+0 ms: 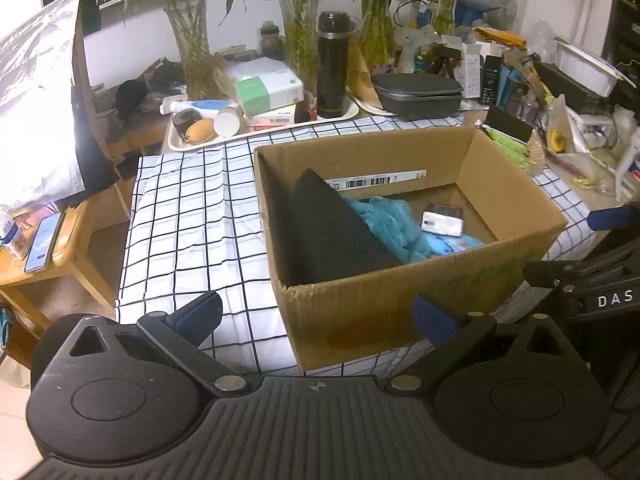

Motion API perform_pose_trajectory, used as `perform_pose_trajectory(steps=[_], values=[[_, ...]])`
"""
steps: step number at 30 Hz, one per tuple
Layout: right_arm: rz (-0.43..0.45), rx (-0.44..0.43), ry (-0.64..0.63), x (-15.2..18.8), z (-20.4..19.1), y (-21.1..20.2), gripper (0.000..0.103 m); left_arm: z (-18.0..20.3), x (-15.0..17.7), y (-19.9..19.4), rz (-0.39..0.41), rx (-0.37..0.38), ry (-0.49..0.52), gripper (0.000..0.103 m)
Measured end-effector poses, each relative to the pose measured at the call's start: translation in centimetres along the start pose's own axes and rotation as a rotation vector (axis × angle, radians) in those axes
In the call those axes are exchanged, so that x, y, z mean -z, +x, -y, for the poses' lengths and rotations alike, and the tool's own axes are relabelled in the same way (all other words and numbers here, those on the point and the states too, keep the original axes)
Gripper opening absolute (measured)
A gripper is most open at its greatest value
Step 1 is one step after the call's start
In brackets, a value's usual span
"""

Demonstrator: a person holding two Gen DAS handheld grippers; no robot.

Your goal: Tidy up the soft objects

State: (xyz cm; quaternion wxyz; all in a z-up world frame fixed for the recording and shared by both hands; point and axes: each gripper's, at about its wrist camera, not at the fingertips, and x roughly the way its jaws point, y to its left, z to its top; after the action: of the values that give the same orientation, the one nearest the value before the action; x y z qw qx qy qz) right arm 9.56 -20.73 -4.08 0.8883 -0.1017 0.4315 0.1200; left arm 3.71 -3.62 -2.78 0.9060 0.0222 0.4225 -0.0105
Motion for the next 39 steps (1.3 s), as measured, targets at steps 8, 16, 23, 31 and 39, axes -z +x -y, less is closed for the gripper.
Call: perform_pose_trajectory(steps=[8, 16, 23, 31, 39], values=[[-0.005, -0.001, 0.001, -0.06, 0.21, 0.0, 0.103, 0.03, -0.06, 0.12, -0.004, -0.006, 0.001, 0.103], [-0.006, 0.001, -0.01, -0.25, 0.42, -0.01, 0.103, 0.1, -0.07, 0.17, -0.007, -0.007, 0.006, 0.103], [-0.01, 0.004, -0.011, -0.15, 0.17, 0.16, 0.103, 0.05, -0.04, 0.22, -0.01, -0.011, 0.007, 0.103], [-0.011, 0.006, -0.009, -0.2, 0.32, 0.32, 0.103, 0.17, 0.0, 0.32, -0.013, -0.024, 0.013, 0.103], [-0.013, 0.006, -0.01, -0.12, 0.27, 0.38, 0.103, 0.28, -0.05, 0.4, -0.019, -0.031, 0.02, 0.103]])
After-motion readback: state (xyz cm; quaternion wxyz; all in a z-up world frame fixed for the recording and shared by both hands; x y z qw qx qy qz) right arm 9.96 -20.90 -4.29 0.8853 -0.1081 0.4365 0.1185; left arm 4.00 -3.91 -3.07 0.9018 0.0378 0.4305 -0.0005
